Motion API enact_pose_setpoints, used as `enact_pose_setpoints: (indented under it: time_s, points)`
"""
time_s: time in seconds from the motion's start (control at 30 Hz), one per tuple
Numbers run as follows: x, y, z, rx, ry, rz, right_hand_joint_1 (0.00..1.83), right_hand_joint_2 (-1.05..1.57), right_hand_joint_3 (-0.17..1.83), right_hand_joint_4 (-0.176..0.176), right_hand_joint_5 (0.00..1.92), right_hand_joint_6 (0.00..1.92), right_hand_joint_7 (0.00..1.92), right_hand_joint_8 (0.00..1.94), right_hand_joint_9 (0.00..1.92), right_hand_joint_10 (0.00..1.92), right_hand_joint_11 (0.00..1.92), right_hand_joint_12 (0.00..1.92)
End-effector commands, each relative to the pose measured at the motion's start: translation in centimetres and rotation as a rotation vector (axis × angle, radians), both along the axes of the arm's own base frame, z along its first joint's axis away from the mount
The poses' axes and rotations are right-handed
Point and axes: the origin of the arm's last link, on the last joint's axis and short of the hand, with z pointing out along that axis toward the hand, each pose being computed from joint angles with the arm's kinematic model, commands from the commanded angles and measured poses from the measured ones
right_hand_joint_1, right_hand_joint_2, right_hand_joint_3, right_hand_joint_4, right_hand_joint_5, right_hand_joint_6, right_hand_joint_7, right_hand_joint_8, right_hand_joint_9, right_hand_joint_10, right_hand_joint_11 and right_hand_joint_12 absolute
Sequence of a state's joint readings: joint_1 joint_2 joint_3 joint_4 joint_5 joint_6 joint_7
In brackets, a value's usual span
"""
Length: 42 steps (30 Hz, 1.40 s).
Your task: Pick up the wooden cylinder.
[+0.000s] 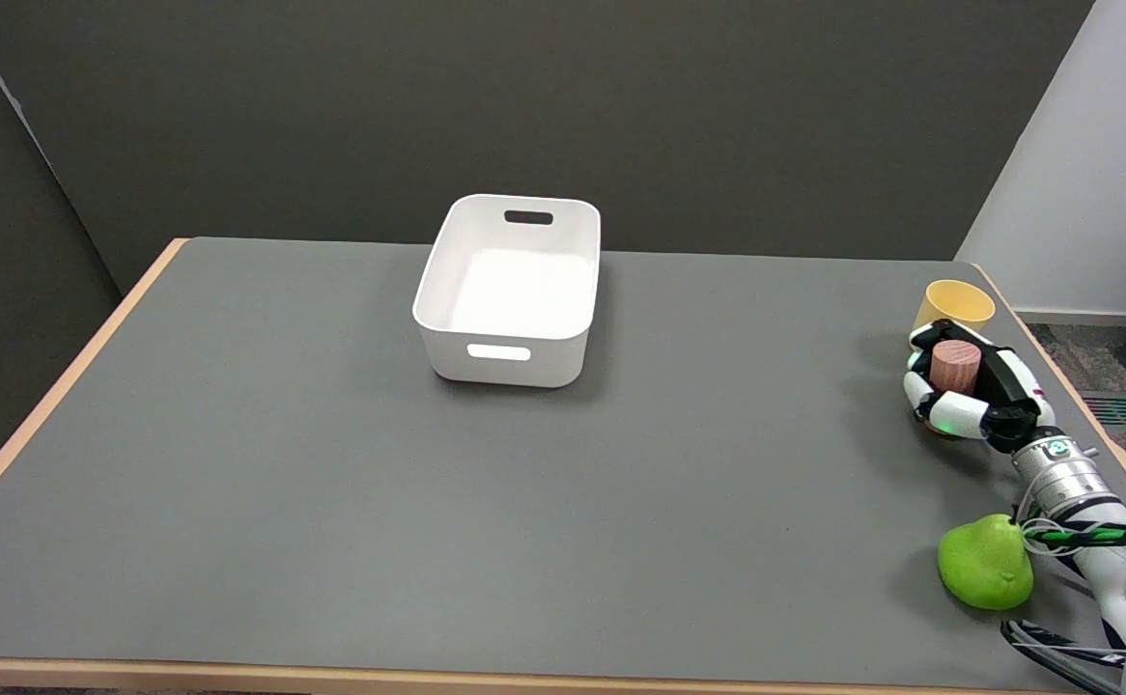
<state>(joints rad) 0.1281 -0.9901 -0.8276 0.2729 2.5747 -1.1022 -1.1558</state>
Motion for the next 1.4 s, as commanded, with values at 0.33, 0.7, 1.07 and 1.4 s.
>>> enact_pose_setpoints:
  time_s: [0.33,0.7,1.07,1.4]
  points:
    - [0.7,-1.6,-0.5,0.024,0.051,0.015,1.51,0.76,1.05,-0.016,0.57,1.56,0.71,1.74,0.76,1.92,0.60,1.92]
    - [1.5,-3.6,-1.1,0.071,0.119,0.001,1.55,0.61,1.30,-0.005,0.63,1.61,0.81,1.79,0.90,1.92,0.86,1.92]
    - [1.8,-4.8,-1.6,0.102,0.128,-0.006,1.56,0.56,1.38,0.005,0.66,1.62,0.85,1.80,0.94,1.92,0.92,1.92]
    - [2.3,-5.7,-2.1,0.133,0.144,0.009,1.56,0.55,1.39,-0.002,0.66,1.59,0.86,1.80,0.95,1.92,0.89,1.92]
